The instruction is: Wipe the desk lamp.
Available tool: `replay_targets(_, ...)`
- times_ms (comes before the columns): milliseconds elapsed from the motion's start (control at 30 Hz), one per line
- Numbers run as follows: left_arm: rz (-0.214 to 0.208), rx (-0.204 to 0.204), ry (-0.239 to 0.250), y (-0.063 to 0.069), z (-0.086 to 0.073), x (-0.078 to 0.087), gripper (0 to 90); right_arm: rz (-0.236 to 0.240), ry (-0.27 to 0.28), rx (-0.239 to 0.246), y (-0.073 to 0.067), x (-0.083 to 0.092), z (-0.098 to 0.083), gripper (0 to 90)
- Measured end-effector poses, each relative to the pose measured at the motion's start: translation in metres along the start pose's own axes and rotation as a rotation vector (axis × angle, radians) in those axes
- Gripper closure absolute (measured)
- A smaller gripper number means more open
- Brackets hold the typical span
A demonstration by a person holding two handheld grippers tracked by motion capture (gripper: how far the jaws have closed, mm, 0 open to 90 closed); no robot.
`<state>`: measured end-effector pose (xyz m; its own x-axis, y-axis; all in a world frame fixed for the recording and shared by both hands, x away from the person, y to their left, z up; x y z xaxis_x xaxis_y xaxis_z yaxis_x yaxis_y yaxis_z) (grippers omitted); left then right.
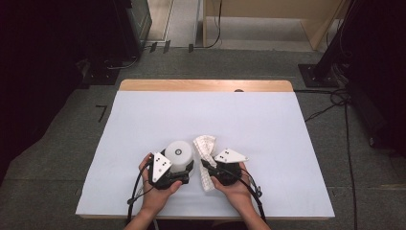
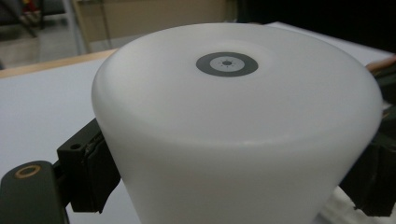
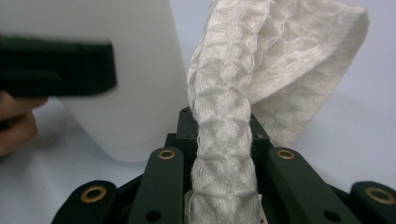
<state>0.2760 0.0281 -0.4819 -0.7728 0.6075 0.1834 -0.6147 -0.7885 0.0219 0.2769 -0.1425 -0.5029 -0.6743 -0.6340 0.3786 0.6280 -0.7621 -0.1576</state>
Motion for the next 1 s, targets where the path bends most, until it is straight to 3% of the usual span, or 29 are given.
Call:
replay_targets(167,-0.139,-0.003,0.048,-0.006,0.012,0.008,8.8,0.035,0.006,0.003,-0.009,-0.002,0.001,75.1)
replay_targets(300,-0.197,-0.022,0.015,-0.007,0.009,0.007,8.8,0.068,0.071,0.04,-0.016,0.007,0.015,75.1)
replay_targets(433,-0.212,-0.038,-0.005,-0.002,0.006,0.004,8.8,0.085,0.175,0.072,-0.022,0.026,0.038,75.2)
replay_targets(533,-0.211,-0.043,0.0,-0.002,0.008,0.004,8.8,0.084,0.171,0.082,-0.023,0.028,0.04,75.2)
replay_targets(633,-0.204,-0.036,0.007,-0.005,0.01,0.006,8.8,0.081,0.106,0.074,-0.02,0.019,0.028,75.2)
replay_targets(733,-0.201,-0.038,0.009,-0.007,0.01,0.007,8.9,0.092,-0.036,0.042,-0.014,-0.001,0.004,75.1)
replay_targets(800,-0.201,-0.038,0.008,-0.007,0.01,0.006,8.9,0.093,-0.04,0.04,-0.014,-0.002,0.003,75.1)
replay_targets(900,-0.205,-0.041,0.003,-0.007,0.009,0.005,8.9,0.091,0.005,0.046,-0.015,0.004,0.012,75.1)
replay_targets(1000,-0.203,-0.046,-0.008,-0.006,0.006,0.003,8.9,0.102,0.104,0.064,-0.02,0.018,0.031,75.1)
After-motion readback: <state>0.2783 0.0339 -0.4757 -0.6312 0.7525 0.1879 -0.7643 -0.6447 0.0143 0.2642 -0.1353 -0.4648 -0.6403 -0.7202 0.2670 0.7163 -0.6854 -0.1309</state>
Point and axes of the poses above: each handheld gripper's, and its own axes: x roughly backward along the jaws, z roughly out of its top, y roughly to its right, the point moved 5 cm from there along -x, roughly forward along the jaws, and after that the axes turned 8 degrees about y, right-handed, at the moved point
